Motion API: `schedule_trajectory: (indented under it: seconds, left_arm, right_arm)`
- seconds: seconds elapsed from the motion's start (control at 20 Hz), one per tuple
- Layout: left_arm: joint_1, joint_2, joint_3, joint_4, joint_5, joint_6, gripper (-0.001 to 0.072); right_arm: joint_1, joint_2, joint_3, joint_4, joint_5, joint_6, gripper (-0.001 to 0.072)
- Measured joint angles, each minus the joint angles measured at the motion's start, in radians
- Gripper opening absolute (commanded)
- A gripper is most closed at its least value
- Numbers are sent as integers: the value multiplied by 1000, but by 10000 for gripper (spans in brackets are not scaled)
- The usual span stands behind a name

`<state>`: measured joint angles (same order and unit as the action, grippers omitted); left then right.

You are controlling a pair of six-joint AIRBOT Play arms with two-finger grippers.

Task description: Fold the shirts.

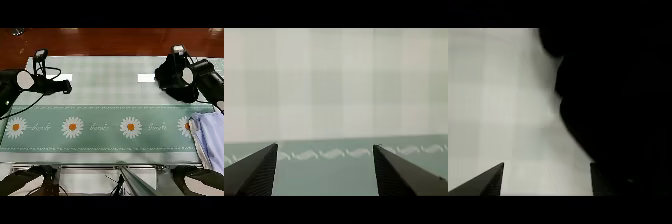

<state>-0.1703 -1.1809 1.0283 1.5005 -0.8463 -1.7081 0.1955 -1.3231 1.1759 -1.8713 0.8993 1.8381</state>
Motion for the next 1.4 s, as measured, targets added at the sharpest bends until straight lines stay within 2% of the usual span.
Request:
schedule_trajectory:
  seconds: [0.15, 0.25, 0.45, 0.7, 0.75, 0.8, 0.85, 1.05, 1.15, 1.4]
  left_arm:
    - [16, -4, 0, 83, 177, 11, 703]
    - [26, -5, 0, 111, 243, 15, 703]
    - [35, -13, 0, 126, 266, 19, 703]
    - [39, -34, 0, 128, 213, 19, 703]
    - [39, -39, 0, 126, 199, 19, 702]
    - [39, -41, 0, 117, 185, 19, 703]
    - [39, -44, 0, 105, 162, 19, 702]
    - [43, -46, 0, 64, 30, 29, 702]
    - [52, -31, 2, 58, -59, 54, 703]
    - [61, 126, -57, -35, -265, 103, 703]
  right_arm:
    - [-84, -42, 46, -93, -157, 66, 618]
    - [-160, -96, 90, -119, -207, 112, 618]
    - [-303, -246, 176, -109, -225, 179, 618]
    - [-409, -404, 230, 90, -156, 168, 603]
    - [-418, -428, 235, 144, -137, 145, 498]
    - [-425, -446, 238, 186, -122, 120, 203]
    - [-430, -460, 241, 238, -105, 87, 42]
    - [-438, -452, 292, 460, -13, -68, 37]
    - [-435, -408, 368, 542, -18, -121, 37]
    - [-403, -240, 594, 628, 35, -218, 36]
